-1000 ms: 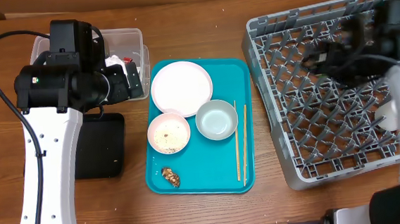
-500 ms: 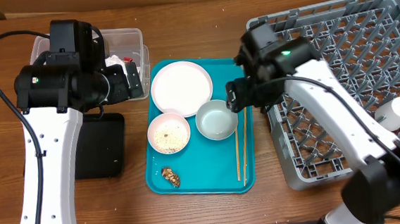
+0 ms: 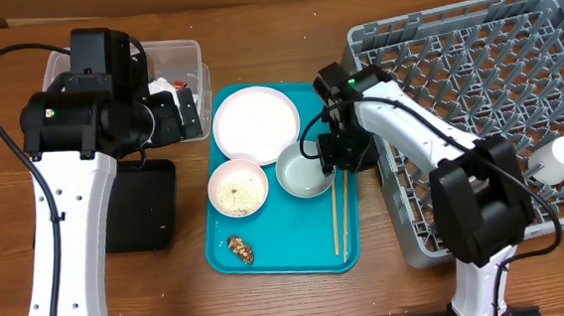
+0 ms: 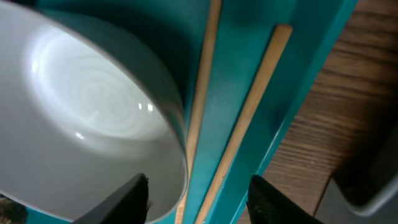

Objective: Sort waste into correct bins and load items into the dishwasher
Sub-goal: 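Grasp the pale blue bowl on the teal tray with the right gripper, then place the pale blue bowl into the dish rack's back right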

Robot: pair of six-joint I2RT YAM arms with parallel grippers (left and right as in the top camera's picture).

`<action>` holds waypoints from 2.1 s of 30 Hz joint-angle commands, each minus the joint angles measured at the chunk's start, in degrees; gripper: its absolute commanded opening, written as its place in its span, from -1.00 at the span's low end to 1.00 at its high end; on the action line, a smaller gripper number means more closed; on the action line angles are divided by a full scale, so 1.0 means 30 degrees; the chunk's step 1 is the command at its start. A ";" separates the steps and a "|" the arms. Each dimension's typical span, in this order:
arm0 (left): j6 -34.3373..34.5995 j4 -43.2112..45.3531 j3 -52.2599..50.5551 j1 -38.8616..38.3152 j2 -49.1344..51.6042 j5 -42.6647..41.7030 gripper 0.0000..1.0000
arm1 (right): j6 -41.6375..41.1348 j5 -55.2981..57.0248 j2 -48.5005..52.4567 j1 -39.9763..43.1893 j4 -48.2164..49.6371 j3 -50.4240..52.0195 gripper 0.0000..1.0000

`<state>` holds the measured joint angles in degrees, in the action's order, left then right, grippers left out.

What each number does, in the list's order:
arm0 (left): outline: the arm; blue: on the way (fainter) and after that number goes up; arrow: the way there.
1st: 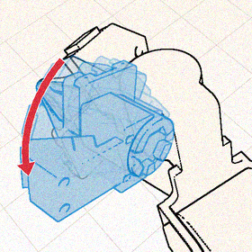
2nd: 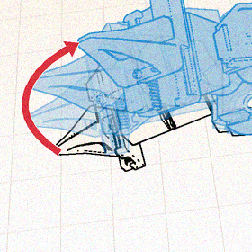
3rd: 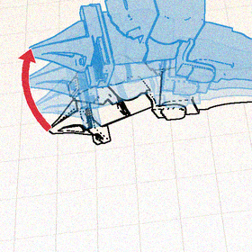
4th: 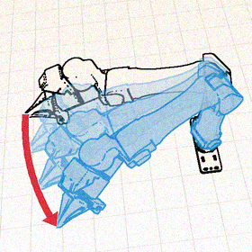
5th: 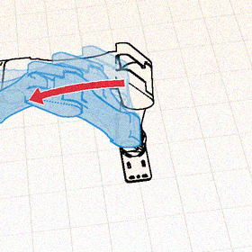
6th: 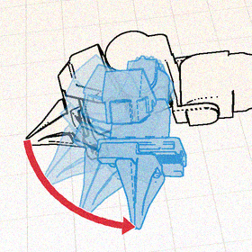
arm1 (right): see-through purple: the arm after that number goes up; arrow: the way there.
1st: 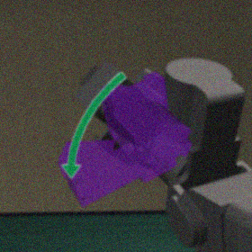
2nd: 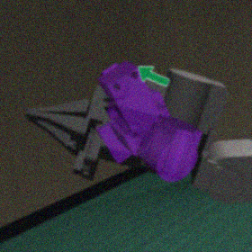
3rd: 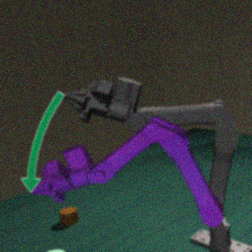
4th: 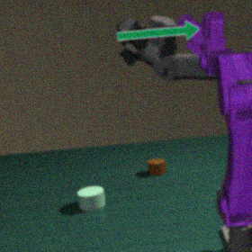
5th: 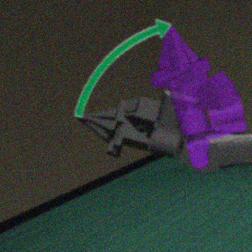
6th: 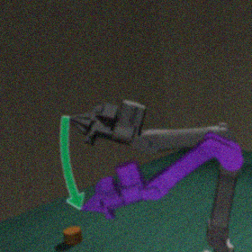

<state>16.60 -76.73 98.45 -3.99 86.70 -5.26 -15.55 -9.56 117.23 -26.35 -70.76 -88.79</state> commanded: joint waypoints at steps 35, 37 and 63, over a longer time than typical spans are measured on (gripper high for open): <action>0.0102 -0.0335 0.0087 0.0058 0.0066 0.0262 1.00 | 0.0248 0.9959 -0.8684 0.3082 0.2477 -0.2652 -0.92; 0.0102 -0.0335 0.0095 0.0058 0.0066 0.0262 1.00 | 0.0255 1.2029 -0.9078 0.3927 0.3504 -0.2652 -0.92; 0.0117 -0.0211 0.0095 0.0058 0.0066 0.0248 1.00 | 0.1333 2.5026 -0.1413 1.4120 1.2896 -0.2645 -0.92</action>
<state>16.60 -77.60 98.45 -3.99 86.70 -5.13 -11.64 60.55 109.03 14.68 -32.58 -96.36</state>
